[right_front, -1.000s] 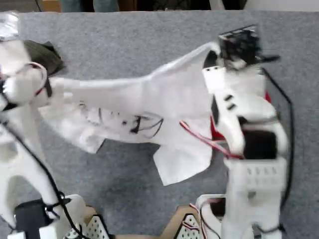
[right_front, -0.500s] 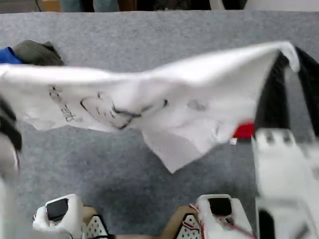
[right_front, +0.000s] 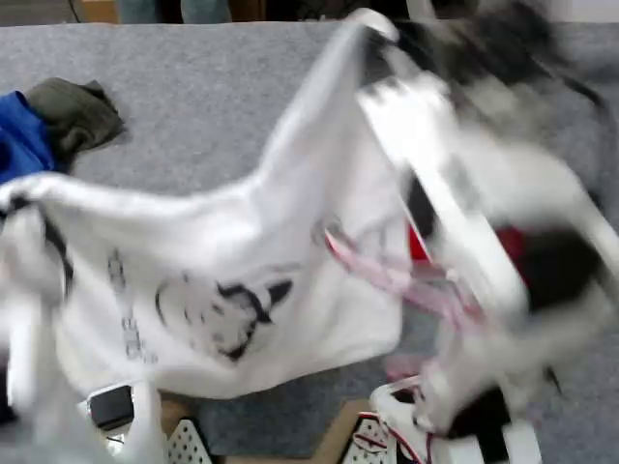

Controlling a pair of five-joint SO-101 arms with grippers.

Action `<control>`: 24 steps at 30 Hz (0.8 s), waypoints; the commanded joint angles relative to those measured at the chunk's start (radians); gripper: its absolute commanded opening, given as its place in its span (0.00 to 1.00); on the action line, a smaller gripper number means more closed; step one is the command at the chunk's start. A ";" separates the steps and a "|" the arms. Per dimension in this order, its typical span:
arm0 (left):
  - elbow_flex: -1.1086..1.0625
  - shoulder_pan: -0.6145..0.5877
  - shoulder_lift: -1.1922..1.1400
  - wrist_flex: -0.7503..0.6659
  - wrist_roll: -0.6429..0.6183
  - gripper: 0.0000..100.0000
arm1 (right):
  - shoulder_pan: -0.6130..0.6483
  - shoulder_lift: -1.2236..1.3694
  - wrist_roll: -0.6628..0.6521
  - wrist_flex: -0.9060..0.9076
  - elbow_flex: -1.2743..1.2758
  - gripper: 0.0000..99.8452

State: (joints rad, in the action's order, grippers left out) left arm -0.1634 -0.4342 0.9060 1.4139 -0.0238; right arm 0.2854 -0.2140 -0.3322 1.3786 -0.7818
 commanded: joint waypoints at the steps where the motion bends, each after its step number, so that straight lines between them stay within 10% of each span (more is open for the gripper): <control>1: -0.199 -0.030 -0.203 -0.494 -0.002 0.03 | 0.026 0.232 -0.025 -0.250 0.061 0.01; 6: -0.088 -0.102 -0.592 -0.941 -0.118 0.03 | 0.025 0.558 -0.025 -0.640 0.008 0.01; 11: 0.231 -0.097 -0.855 -0.816 -0.126 0.03 | 0.026 0.785 -0.018 -0.709 -0.242 0.01; 24: 0.045 -0.074 -0.956 -0.367 0.008 0.03 | 0.075 0.992 -0.026 0.288 -0.661 0.01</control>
State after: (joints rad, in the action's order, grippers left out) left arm -0.0192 -0.5155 -0.0637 1.0134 -0.1005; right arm 0.3253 0.7772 -0.3537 1.3940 -1.3694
